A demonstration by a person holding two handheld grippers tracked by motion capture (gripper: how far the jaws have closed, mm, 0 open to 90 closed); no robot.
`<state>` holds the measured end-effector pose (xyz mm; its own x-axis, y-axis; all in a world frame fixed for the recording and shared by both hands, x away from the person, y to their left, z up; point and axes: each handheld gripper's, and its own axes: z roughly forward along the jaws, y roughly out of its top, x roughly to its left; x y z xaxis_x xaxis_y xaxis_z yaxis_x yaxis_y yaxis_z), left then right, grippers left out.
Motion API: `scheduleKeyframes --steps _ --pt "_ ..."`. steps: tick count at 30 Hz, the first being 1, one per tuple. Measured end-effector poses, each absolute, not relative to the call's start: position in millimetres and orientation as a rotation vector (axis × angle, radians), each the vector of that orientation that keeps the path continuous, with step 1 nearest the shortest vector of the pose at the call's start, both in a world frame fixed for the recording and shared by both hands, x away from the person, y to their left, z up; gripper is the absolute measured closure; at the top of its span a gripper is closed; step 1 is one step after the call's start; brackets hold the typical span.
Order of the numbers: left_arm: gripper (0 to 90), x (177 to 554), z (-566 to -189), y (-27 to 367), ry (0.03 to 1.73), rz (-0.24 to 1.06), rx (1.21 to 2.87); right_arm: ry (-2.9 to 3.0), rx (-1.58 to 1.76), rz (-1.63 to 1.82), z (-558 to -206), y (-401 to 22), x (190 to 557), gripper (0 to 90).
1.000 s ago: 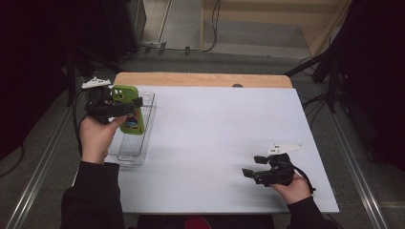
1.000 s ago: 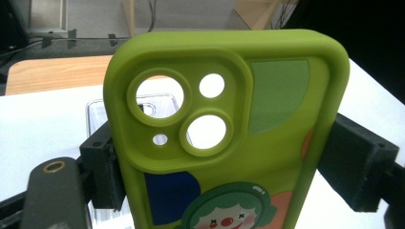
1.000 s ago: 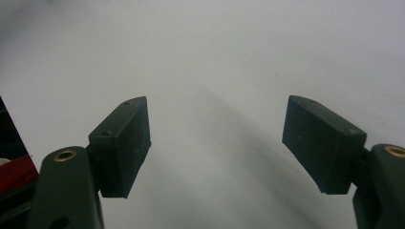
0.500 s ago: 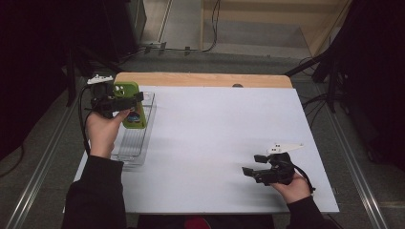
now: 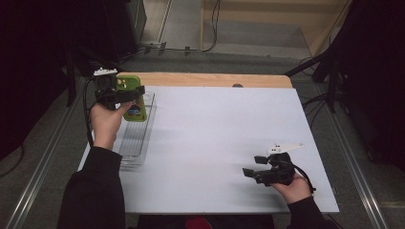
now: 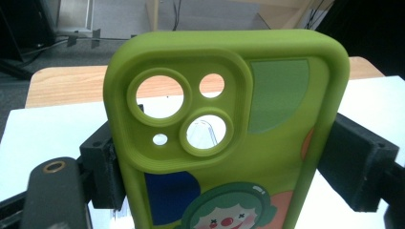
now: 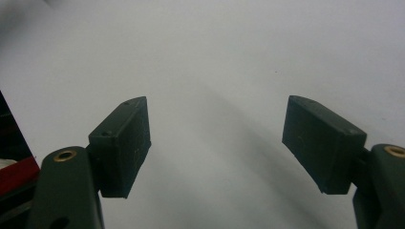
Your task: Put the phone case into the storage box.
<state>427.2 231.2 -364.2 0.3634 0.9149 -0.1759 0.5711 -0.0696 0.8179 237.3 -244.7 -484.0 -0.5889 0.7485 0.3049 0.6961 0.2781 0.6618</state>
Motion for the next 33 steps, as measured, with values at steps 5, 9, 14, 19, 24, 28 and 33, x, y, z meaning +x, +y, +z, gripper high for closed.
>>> scheduleKeyframes --steps 5,9,14,19,24,28,33 --pt "17.3 435.0 -362.7 229.1 1.324 0.526 1.77 2.461 1.388 1.216 -484.0 -244.9 237.3 23.2" --pt "17.3 442.0 -361.4 227.3 1.325 0.537 1.783 2.463 1.384 1.219 -484.1 -243.7 237.1 23.2" --pt "17.3 453.7 -363.6 223.5 1.344 0.572 1.8 2.468 1.379 1.225 -483.6 -241.8 236.4 23.2" --pt "17.3 467.3 -369.1 222.3 1.365 0.55 1.802 2.453 1.376 1.234 -482.2 -242.4 236.0 23.2" --pt "17.3 476.6 -375.2 220.3 1.372 0.564 1.802 2.457 1.374 1.237 -482.3 -240.9 235.9 23.2" --pt "17.2 482.8 -382.1 220.6 1.378 0.583 1.777 2.458 1.374 1.242 -482.5 -241.7 236.0 23.2" --pt "17.2 490.2 -390.5 222.8 1.4 0.539 1.765 2.451 1.377 1.259 -482.0 -242.3 235.8 23.2"
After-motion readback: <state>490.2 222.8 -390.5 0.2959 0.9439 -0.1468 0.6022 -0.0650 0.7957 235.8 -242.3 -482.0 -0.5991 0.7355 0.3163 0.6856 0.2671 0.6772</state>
